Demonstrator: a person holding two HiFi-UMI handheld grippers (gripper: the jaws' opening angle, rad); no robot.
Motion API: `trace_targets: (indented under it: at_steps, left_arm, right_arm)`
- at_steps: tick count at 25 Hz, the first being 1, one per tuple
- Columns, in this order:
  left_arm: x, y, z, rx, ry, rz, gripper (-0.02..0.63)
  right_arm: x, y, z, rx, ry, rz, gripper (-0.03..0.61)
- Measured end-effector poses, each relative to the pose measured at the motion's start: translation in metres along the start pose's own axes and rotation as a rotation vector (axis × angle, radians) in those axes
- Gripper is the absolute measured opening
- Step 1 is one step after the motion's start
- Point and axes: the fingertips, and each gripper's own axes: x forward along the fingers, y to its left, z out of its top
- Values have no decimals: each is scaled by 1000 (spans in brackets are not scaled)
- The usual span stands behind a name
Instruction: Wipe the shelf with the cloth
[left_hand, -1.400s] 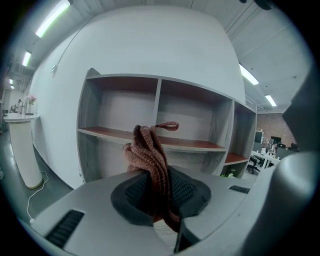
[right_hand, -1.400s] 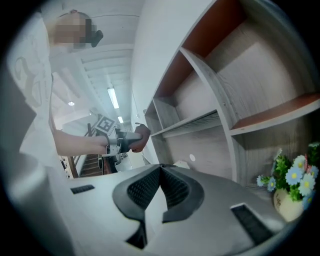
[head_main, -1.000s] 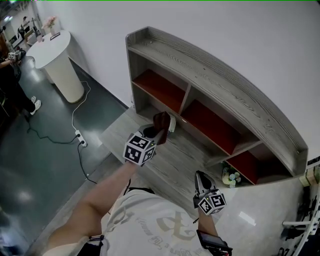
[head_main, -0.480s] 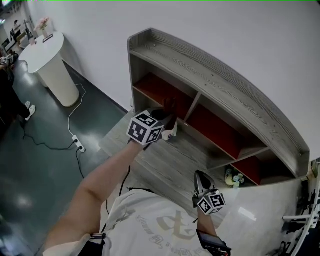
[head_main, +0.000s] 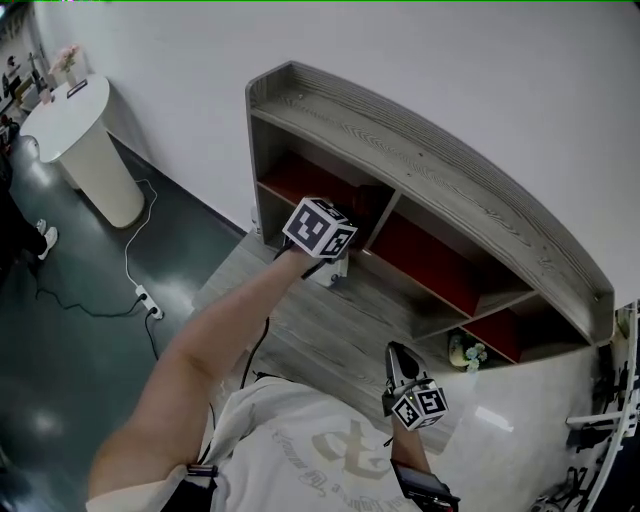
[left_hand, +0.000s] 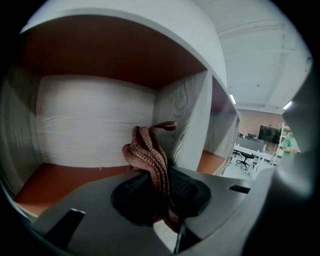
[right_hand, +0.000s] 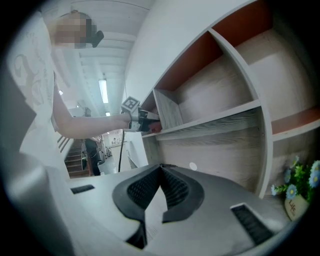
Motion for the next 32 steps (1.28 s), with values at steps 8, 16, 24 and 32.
trace_targets:
  at_steps: [8, 16, 24, 32]
  left_arm:
    - [30, 11, -7, 110, 153, 20, 78]
    - [41, 19, -19, 132, 215, 20, 77]
    - [34, 46, -20, 165, 234, 92, 77]
    - [16, 88, -24, 136, 236, 175, 77]
  right_arm:
    - [-1, 7, -5, 14, -11, -48, 5]
    - [1, 10, -13, 34, -13, -83, 5]
    - [11, 11, -11, 32, -18, -85, 5]
    - [30, 18, -10, 33, -9, -51, 5]
